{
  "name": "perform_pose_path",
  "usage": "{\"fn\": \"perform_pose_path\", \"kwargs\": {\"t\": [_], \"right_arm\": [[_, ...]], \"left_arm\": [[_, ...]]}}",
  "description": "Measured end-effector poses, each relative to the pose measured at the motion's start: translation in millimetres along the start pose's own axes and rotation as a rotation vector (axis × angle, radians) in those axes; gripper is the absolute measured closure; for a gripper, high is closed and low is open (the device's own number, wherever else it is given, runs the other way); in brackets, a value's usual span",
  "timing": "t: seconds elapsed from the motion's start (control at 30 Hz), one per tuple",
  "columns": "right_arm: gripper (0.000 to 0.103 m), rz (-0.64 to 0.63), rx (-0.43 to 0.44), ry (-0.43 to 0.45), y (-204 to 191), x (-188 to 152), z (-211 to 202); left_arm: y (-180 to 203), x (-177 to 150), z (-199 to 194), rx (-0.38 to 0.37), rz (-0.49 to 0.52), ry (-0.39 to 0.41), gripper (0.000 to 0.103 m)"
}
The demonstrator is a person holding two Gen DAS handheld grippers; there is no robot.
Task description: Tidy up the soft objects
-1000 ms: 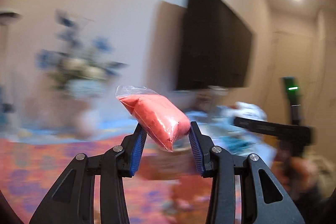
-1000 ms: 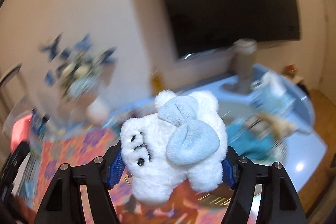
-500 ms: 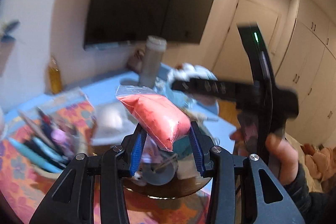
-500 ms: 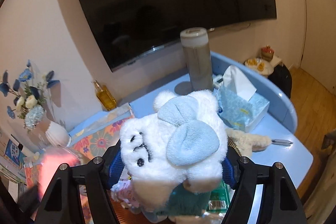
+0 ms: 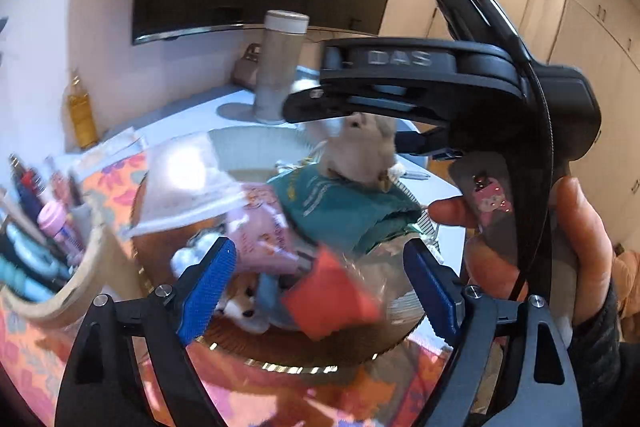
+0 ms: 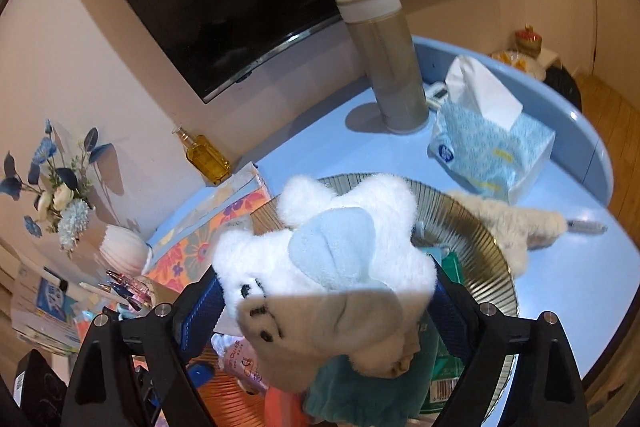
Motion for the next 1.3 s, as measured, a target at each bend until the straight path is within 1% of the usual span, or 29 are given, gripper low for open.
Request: {"fn": "perform_pose_path", "kwargs": {"t": [0.03, 0.07, 0.13, 0.2, 0.27, 0.37, 0.43, 0.5, 0.57, 0.63, 0.67, 0.7, 0.8, 0.87, 0.9, 0.93, 0.97, 1.0, 1.03, 1.07, 1.1, 1.17, 1.2, 1.27, 1.3], "right_arm": [[0.010, -0.027, 0.006, -0.012, -3.5, -0.7, -0.2], [0.010, -0.058, -0.003, -0.006, -6.7, -0.7, -2.9], [0.008, -0.131, -0.068, 0.049, -12.4, 2.4, -12.6], [0.000, -0.184, -0.123, 0.113, -18.4, 6.4, -22.4], [0.000, -0.210, -0.155, 0.150, -21.6, 9.8, -28.6], [0.000, -0.232, -0.169, 0.162, -28.9, 12.1, -34.5], [0.000, -0.217, -0.141, 0.166, -35.4, 8.4, -43.1], [0.000, -0.215, -0.066, 0.170, -49.8, -2.6, -55.0], [0.000, -0.242, 0.002, 0.171, -70.5, -18.6, -65.3], [0.000, -0.309, 0.127, 0.175, -104.8, -43.0, -76.1], [0.000, -0.336, 0.171, 0.165, -118.4, -54.2, -78.5], [0.000, -0.382, 0.225, 0.148, -141.9, -71.2, -81.2], [0.000, -0.492, 0.292, 0.140, -194.7, -106.4, -89.2], [0.000, -0.568, 0.320, 0.151, -228.8, -131.6, -95.8], [0.000, -0.601, 0.352, 0.156, -246.5, -145.7, -99.1], [0.000, -0.623, 0.393, 0.149, -261.2, -161.0, -100.7], [0.000, -0.640, 0.431, 0.134, -272.9, -176.7, -98.9], [0.000, -0.658, 0.459, 0.108, -285.7, -195.4, -93.5], [0.000, -0.668, 0.459, 0.097, -291.6, -205.6, -88.3], [0.000, -0.684, 0.443, 0.088, -298.8, -219.3, -77.1], [0.000, -0.685, 0.429, 0.092, -302.3, -226.0, -69.5], [0.000, -0.686, 0.382, 0.067, -308.2, -240.2, -46.4], [0.000, -0.669, 0.366, 0.046, -309.0, -246.6, -32.1], [0.000, -0.640, 0.366, 0.017, -308.9, -253.2, -13.0], [0.000, -0.625, 0.353, 0.007, -308.0, -255.5, -1.1]], "left_arm": [[-4.7, -0.7, -4.5, 0.005, -0.020, 0.001, 0.018], [-7.1, -2.2, -9.7, 0.008, -0.031, 0.005, 0.018], [-11.2, -4.6, -20.9, 0.013, -0.051, 0.017, 0.018], [-13.0, -9.7, -36.4, 0.026, -0.057, 0.030, 0.018], [-13.7, -13.2, -46.9, 0.043, -0.053, 0.037, 0.018], [-15.0, -22.6, -69.3, 0.084, -0.027, 0.050, 0.018], [-18.8, -30.9, -86.3, 0.119, -0.013, 0.056, 0.018], [-24.5, -37.8, -99.5, 0.151, -0.006, 0.066, 0.018], [-34.2, -47.7, -121.0, 0.183, -0.027, 0.085, 0.018], [-45.3, -58.3, -144.6, 0.206, -0.069, 0.111, 0.018], [-53.0, -62.1, -154.8, 0.218, -0.096, 0.119, 0.017], [-61.9, -65.5, -164.5, 0.235, -0.126, 0.120, 0.017], [-81.2, -71.2, -190.6, 0.295, -0.176, 0.140, 0.017], [-96.2, -74.6, -218.5, 0.362, -0.198, 0.187, 0.015], [-106.8, -78.7, -235.5, 0.404, -0.220, 0.216, 0.013], [-115.5, -83.3, -246.7, 0.438, -0.244, 0.235, 0.004], [-131.5, -92.7, -262.8, 0.503, -0.295, 0.260, 0.001], [-143.5, -101.1, -273.6, 0.551, -0.333, 0.276, 0.001], [-161.4, -115.8, -286.9, 0.609, -0.381, 0.285, 0.001], [-174.1, -127.8, -293.4, 0.642, -0.411, 0.277, 0.001], [-188.8, -143.2, -296.8, 0.695, -0.430, 0.245, 0.001], [-210.0, -165.3, -302.2, 0.768, -0.455, 0.220, 0.001], [-218.4, -174.2, -304.7, 0.788, -0.466, 0.215, 0.001], [-235.7, -195.7, -306.8, 0.816, -0.498, 0.197, 0.001], [-243.2, -204.8, -304.1, 0.824, -0.509, 0.184, 0.001]]}}
Point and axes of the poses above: each gripper's, at about its wrist camera, not at the fingertips, and z roughly the way its jaws point, y to its right, x to its top, the point moved 10 cm from there along z, roughly the way its jaws point, and after that the axes turned 3 degrees about z, right-handed, at the moved point
